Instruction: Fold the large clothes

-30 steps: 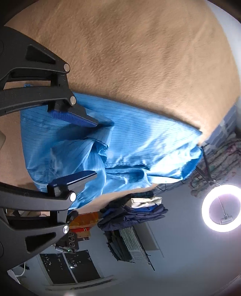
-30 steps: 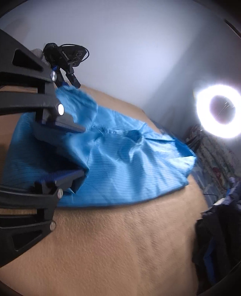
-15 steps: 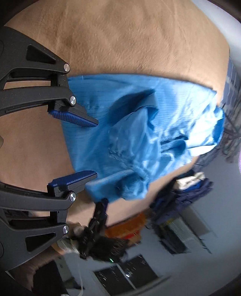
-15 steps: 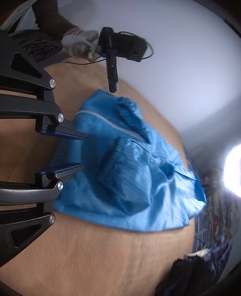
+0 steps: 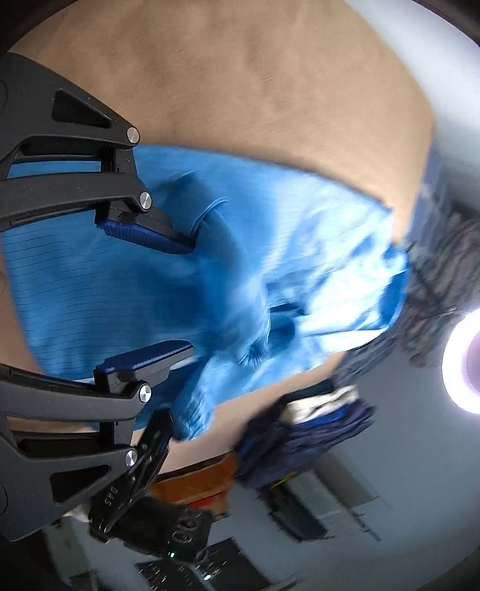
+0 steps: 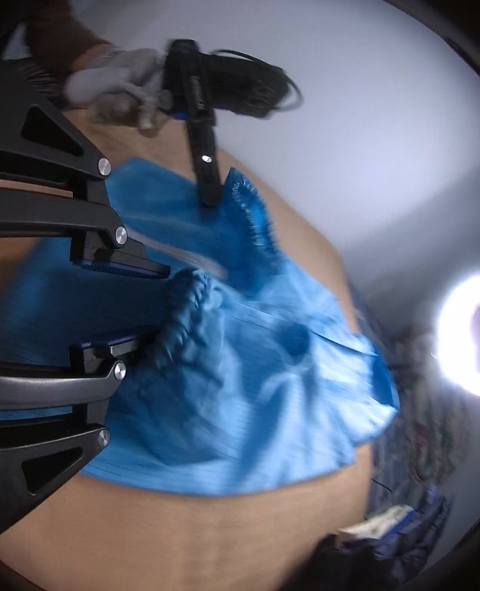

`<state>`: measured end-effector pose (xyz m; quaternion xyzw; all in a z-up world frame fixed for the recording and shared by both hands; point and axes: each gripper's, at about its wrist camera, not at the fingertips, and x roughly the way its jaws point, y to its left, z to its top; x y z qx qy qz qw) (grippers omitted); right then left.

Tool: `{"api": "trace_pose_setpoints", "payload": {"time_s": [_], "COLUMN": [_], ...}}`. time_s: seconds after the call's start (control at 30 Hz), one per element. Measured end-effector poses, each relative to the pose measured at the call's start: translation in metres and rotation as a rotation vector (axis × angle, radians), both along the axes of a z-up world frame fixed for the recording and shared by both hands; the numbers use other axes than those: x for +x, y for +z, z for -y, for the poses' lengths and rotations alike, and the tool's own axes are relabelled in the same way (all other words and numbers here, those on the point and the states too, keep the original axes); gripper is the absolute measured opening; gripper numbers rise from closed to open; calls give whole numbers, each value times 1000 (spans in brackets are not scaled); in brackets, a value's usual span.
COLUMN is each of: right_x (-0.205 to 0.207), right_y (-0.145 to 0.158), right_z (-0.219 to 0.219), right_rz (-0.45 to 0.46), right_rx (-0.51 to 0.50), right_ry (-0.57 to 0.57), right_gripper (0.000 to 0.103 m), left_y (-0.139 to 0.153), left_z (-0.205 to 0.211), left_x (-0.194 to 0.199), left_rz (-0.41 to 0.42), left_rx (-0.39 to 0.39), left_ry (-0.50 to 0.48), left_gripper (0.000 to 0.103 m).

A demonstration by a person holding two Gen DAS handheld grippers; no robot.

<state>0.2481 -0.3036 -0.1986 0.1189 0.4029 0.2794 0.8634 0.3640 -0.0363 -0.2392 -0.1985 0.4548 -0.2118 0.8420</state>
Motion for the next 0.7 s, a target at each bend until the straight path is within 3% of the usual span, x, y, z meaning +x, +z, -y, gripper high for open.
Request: {"api": "trace_pose_setpoints", "payload": {"time_s": [0.1,0.2,0.27,0.43,0.6,0.7], "right_x": [13,17,18,5,-2,-3], "right_y": [10,17,20,7,-23,-33], "right_z": [15,30,41,75,96,90], "right_rz": [33,35,29,-37,-144,-177], "right_rx": [49,88,75,29,94,83], "right_ry": [-110,-177,-203,-199,-187,-158], "right_gripper": [33,45,61,60,51,48], "left_y": [5,6,5,-1,-22,-36], "left_z": [-7,-22,-34,-61,-83,-84], "left_x": [10,12,8,-6,-13,-13], "left_rz": [22,17,10,-17,-116,-168], "left_rx": [-27,-41,-32,23,-54,-90], "left_ry": [50,75,75,60,61,54], "left_gripper": [49,49,49,49,49,49]}}
